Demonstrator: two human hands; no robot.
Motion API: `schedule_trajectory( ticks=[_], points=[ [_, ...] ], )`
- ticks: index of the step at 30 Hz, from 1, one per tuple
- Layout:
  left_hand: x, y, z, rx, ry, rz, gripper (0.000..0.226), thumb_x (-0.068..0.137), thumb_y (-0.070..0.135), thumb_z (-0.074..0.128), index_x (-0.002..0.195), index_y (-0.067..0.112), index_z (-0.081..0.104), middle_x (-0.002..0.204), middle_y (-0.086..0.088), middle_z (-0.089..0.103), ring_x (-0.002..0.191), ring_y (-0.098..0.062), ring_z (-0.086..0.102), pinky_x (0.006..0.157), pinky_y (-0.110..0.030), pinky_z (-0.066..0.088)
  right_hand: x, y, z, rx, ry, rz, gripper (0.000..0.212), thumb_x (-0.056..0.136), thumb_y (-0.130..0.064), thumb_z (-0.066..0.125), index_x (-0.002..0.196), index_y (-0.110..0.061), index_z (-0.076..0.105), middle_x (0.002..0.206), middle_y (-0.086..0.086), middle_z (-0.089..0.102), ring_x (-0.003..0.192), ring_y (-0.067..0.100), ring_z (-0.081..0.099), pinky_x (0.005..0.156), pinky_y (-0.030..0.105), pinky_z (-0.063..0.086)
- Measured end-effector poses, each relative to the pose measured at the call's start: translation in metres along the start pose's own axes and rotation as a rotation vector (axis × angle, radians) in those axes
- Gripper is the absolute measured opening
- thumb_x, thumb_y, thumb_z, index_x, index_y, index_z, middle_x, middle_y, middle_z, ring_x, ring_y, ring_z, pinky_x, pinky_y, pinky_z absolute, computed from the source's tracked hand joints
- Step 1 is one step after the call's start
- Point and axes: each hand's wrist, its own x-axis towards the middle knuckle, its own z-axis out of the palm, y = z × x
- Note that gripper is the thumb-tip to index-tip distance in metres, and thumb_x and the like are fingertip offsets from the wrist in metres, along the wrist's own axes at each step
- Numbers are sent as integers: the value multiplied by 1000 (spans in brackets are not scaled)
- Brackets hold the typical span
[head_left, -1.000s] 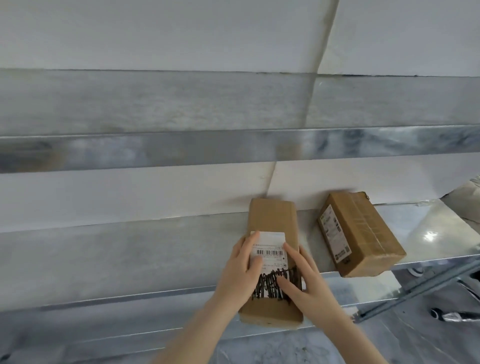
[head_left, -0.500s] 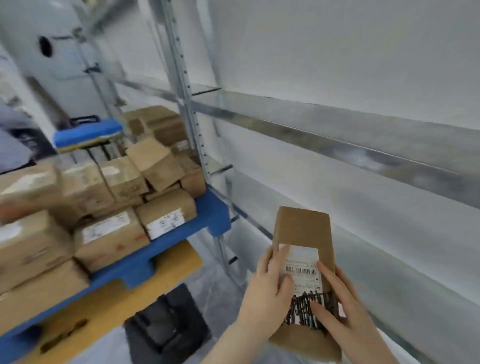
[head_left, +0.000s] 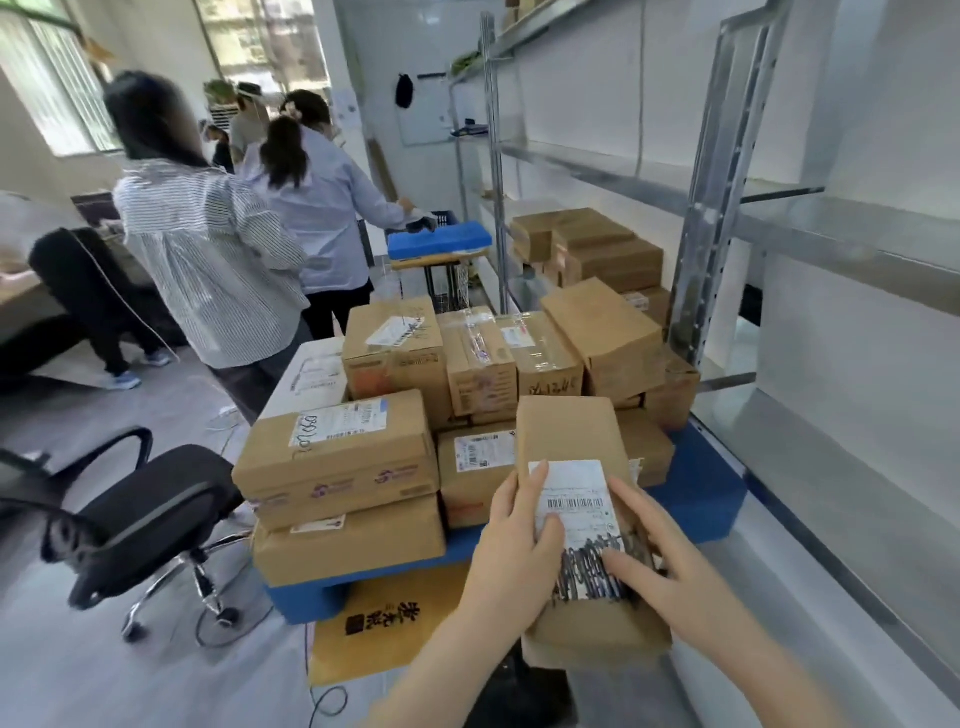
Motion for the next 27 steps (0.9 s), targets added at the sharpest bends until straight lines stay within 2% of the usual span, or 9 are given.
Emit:
schedule_trajectory(
  ticks=[4, 6, 9, 11, 16, 20, 22, 25, 27],
  points=[
    [20, -9, -3, -77, 84, -156, 53, 98, 38, 34, 147, 45, 14, 154, 13, 13, 90, 14, 44, 72, -13, 43, 56, 9, -10, 50, -239, 34, 60, 90, -28, 62, 130, -64, 34, 141, -26, 40, 127, 3, 42, 106, 41, 40],
    [29, -11, 4, -126, 148, -245, 53, 98, 36, 34, 147, 43, 14, 153, 10, 17, 87, 10, 47, 69, -15, 48, 86, 16, -17, 51, -356, 69, 56, 91, -28, 61, 128, -63, 37, 138, -19, 46, 120, 6, 51, 98, 40, 47],
    [41, -7, 21, -213, 244, -363, 55, 97, 33, 35, 148, 40, 15, 152, 8, 16, 100, -2, 50, 77, -25, 52, 125, 26, -26, 30, -523, 126, 53, 93, -26, 57, 126, -62, 38, 132, -14, 51, 108, 5, 59, 89, 34, 53],
    [52, -1, 31, -279, 292, -426, 56, 97, 31, 36, 148, 38, 14, 154, 7, 12, 111, -11, 47, 86, -33, 52, 149, 31, -32, 2, -618, 159, 54, 93, -21, 55, 125, -63, 40, 130, -11, 53, 107, 8, 60, 89, 36, 53],
    [76, 23, 54, -494, 400, -517, 60, 97, 26, 35, 148, 40, 7, 156, 8, -2, 114, -18, 47, 93, -39, 49, 219, 18, -49, -173, -814, 131, 57, 88, -15, 49, 124, -59, 43, 125, -7, 57, 101, 12, 63, 87, 39, 52],
    [97, 43, 66, -635, 485, -572, 61, 98, 22, 32, 149, 38, 2, 157, 10, -10, 126, -22, 40, 96, -39, 48, 265, 2, -38, -467, -915, -60, 60, 86, -13, 53, 128, -54, 40, 140, -16, 42, 127, 7, 42, 106, 37, 35],
    [108, 49, 67, -688, 530, -584, 60, 99, 19, 30, 150, 35, 2, 157, 7, -14, 133, -22, 33, 100, -38, 45, 277, -2, -26, -571, -924, -144, 63, 86, -12, 53, 133, -51, 38, 145, -15, 37, 133, 8, 33, 110, 35, 29],
    [122, 50, 64, -814, 595, -593, 56, 101, 15, 28, 150, 30, 7, 158, 2, -12, 138, -21, 26, 105, -32, 38, 283, -2, -9, -745, -863, -247, 59, 90, -18, 50, 139, -47, 35, 154, -7, 23, 140, 17, 20, 113, 36, 22],
    [128, 49, 60, -905, 626, -599, 54, 101, 14, 27, 150, 30, 11, 158, 3, -8, 138, -21, 25, 107, -32, 35, 275, 2, -4, -878, -746, -335, 47, 93, -36, 46, 136, -53, 36, 157, -8, 16, 143, 24, 11, 115, 45, 16]
  ],
)
